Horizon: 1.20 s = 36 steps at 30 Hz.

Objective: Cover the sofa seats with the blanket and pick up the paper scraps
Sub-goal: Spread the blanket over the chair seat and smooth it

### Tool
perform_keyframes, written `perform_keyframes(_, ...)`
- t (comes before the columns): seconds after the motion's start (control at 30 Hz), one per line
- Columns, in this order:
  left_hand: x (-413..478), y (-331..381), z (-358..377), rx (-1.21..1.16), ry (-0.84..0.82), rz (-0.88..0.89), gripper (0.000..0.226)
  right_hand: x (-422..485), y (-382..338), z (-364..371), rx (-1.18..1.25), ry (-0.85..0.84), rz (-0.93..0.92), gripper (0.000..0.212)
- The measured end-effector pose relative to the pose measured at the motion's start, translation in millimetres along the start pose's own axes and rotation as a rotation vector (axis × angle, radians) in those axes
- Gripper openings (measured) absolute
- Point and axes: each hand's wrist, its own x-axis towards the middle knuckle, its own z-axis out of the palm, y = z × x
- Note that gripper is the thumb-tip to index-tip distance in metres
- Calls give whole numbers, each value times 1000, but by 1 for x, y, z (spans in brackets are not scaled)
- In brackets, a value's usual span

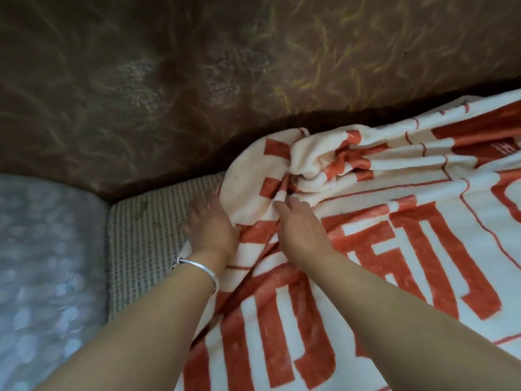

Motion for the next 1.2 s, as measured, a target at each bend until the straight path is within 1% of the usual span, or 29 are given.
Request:
perform_keyframes(0.07, 15, -9, 4, -80, -141, -101, 102, 15, -6, 0, -53, 111, -56, 49)
perform_keyframes(0.1, 20, -14, 6, -133, -183, -121, 100, 23, -9, -2, -59, 165, -86, 50)
perform_keyframes(0.13, 24, -17, 9, -225, -189, -99, 88, 30, -12, -7, -94, 190, -120, 51)
perform_keyframes(0.17, 25, -18, 12, -320, -165, -28, 66, 37, -16, -11, -132, 205, -166, 53)
perform_keyframes(0.2, 21, -17, 14, -358, -119, 90, 44, 44, -20, -17, -172, 168, -194, 54)
perform_keyframes(0.23, 17, -17, 17, -309, -43, 264, 29, 51, -23, -24, -222, 128, -238, 54)
perform_keyframes(0.3, 3, -12, 21, -76, 168, 654, 15, 65, -24, -35, -285, -6, -309, 59)
perform_keyframes(0.33, -4, -11, 26, 22, 213, 814, 12, 72, -24, -38, -338, -58, -336, 62)
perform_keyframes(0.37, -9, -11, 29, 117, 206, 920, 10, 79, -24, -38, -402, -126, -348, 62)
perform_keyframes(0.4, -14, -9, 29, 185, 132, 955, 11, 84, -22, -36, -458, -235, -323, 61)
perform_keyframes(0.43, -18, -8, 28, 211, 18, 929, 17, 87, -23, -37, -482, -375, -267, 61)
perform_keyframes(0.5, -19, -1, 23, 51, -172, 764, 40, 88, -19, -45, -522, -675, -196, 55)
perform_keyframes(0.53, -18, 5, 17, -96, -221, 636, 48, 87, -20, -54, -548, -811, -197, 47)
perform_keyframes(0.57, -16, 14, 13, -239, -204, 510, 48, 87, -22, -63, -608, -910, -227, 37)
perform_keyframes(0.6, -14, 21, 10, -317, -150, 409, 45, 87, -25, -72, -679, -981, -264, 33)
perform_keyframes(0.63, -9, 31, 7, -371, -102, 303, 48, 90, -26, -82, -735, -1019, -303, 35)
perform_keyframes(0.67, -6, 38, 5, -398, -134, 194, 58, 95, -26, -90, -720, -1049, -275, 39)
perform_keyframes(0.7, -4, 45, 3, -446, -231, 97, 65, 101, -24, -93, -665, -1084, -223, 40)
perform_keyframes(0.73, -3, 50, 3, -489, -341, 37, 60, 103, -24, -95, -628, -1116, -192, 38)
perform_keyframes(0.77, -2, 53, 4, -493, -423, 18, 46, 104, -26, -96, -638, -1130, -201, 37)
perform_keyframes(0.83, -6, 54, 3, -368, -446, 54, 15, 105, -24, -89, -707, -1058, -276, 39)
perform_keyframes(0.9, -4, 46, -8, -369, -312, 0, 8, 111, -25, -76, -624, -828, -348, 40)
perform_keyframes(0.97, 7, 28, -31, -442, -36, -135, 13, 120, -37, -66, -307, -460, -370, 40)
perform_keyframes(1.0, 16, 18, -45, -426, 151, -163, 17, 125, -46, -62, -131, -307, -393, 40)
perform_keyframes(1.03, 24, 8, -60, -406, 317, -173, 23, 129, -58, -58, 43, -214, -401, 41)
perform_keyframes(1.07, 30, -2, -71, -393, 440, -176, 29, 131, -69, -56, 203, -193, -390, 42)
perform_keyframes(1.1, 32, -11, -79, -386, 512, -177, 33, 131, -81, -53, 255, -212, -396, 44)
perform_keyframes(1.17, 30, -22, -80, -377, 485, -139, 37, 128, -95, -47, 32, -308, -455, 51)
perform_keyframes(1.2, 24, -28, -72, -367, 393, -94, 38, 125, -97, -42, -118, -363, -457, 50)
